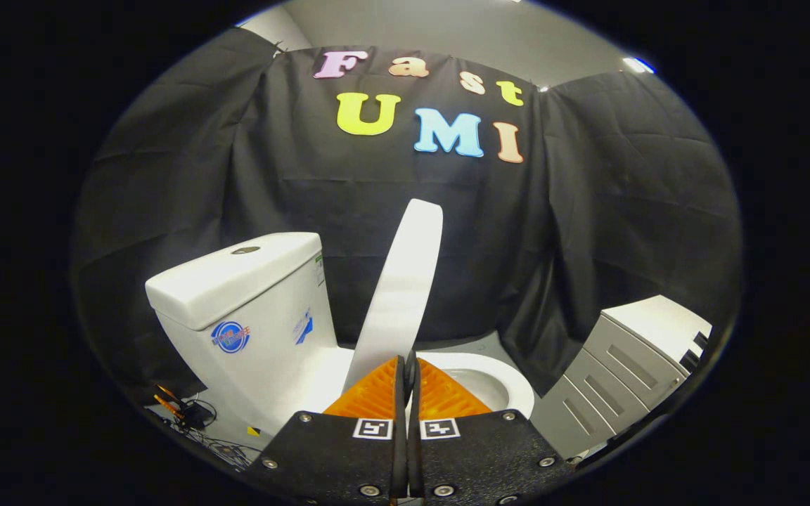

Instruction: Open the toilet lid.

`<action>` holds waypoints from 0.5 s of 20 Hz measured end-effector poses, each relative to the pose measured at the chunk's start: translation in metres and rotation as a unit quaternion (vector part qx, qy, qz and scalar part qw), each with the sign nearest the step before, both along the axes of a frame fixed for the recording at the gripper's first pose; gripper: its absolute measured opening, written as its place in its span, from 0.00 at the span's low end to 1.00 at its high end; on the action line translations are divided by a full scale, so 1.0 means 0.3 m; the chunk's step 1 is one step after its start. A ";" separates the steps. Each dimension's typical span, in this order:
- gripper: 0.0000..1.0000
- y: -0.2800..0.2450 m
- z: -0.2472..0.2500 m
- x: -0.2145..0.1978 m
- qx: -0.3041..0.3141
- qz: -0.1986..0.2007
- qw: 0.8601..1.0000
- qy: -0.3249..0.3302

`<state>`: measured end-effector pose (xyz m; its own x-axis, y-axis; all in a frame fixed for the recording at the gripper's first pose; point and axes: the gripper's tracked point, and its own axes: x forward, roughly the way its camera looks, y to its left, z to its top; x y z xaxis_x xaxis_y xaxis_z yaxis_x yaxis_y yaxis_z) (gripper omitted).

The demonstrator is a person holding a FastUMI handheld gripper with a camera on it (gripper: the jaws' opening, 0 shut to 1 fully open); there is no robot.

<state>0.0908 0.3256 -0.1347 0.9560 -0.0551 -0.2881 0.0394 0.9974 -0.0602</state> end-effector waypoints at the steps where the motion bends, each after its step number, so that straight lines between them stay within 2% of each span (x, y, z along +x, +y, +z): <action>1: 0.00 0.025 0.008 0.003 -0.003 0.004 1.000 -0.003; 10: 0.00 0.227 0.036 0.012 -0.044 0.034 0.998 -0.018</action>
<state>0.0944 0.3938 -0.1238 0.9680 -0.0130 -0.2506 -0.0251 0.9886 -0.1484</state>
